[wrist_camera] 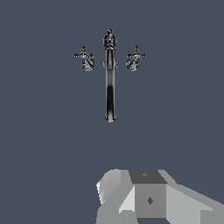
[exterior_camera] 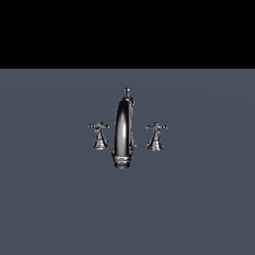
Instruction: Turn on the faucet by rotating a designated handle.
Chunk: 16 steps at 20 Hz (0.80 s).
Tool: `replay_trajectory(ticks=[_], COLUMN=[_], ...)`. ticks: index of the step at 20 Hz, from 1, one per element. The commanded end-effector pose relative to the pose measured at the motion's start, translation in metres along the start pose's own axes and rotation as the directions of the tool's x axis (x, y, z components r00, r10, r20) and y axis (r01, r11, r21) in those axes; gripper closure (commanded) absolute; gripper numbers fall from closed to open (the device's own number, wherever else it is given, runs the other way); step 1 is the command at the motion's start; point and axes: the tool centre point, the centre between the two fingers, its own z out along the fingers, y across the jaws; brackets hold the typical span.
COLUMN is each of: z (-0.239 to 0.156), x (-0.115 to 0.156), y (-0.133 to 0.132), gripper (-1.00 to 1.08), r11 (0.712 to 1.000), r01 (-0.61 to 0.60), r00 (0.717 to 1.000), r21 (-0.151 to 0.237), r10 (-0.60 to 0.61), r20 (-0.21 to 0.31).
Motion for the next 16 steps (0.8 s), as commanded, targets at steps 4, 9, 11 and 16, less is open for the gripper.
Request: replay_trajectory(ticks=[4, 9, 11, 16], z=[0.054, 0.139, 0.162, 0.196], x=[0.007, 0.030, 0.047, 0.102], y=[0.008, 0.002, 0.017, 0.051], gripper=[0.19, -0.01, 0.05, 0.20], r11=[1.000, 0.999, 0.999, 1.000], r01=[-0.021, 0.030, -0.017, 0.025], r00=[0.993, 0.974, 0.974, 0.986], r21=[-0.007, -0.014, 0.043, -0.006], r10=[0.022, -0.026, 0.007, -0.024], r20=[0.112, 0.224, 0.225, 0.166])
